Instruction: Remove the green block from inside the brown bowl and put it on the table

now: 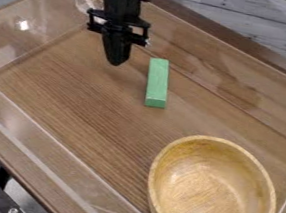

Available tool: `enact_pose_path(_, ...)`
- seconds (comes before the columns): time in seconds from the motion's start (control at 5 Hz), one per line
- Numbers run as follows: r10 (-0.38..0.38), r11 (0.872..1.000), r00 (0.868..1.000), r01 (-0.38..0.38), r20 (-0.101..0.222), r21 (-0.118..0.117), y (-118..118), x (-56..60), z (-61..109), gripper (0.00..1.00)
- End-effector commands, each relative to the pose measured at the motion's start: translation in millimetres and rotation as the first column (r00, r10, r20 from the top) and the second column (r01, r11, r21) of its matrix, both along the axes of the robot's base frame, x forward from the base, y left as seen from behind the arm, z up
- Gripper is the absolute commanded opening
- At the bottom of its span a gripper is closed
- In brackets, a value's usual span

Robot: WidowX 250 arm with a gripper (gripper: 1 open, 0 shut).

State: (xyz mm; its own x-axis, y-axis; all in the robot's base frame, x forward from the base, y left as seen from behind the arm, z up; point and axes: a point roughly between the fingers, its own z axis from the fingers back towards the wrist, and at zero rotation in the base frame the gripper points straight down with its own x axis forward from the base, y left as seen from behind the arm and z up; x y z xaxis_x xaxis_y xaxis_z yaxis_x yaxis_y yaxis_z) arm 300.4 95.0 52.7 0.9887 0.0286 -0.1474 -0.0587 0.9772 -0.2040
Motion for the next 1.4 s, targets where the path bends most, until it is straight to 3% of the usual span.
enact_pose_path(0.0,-0.048,0.999,0.994,0.045,0.099,0.028,-3,6.5,29.3,0.0)
enact_pose_path(0.4,-0.107,0.994,0.989,0.107,0.105,0.014,-11,1.4,29.0,0.0)
enact_pose_path(1.2,-0.202,0.979,0.971,0.203,0.126,0.011,-21,-9.7,24.6,0.0)
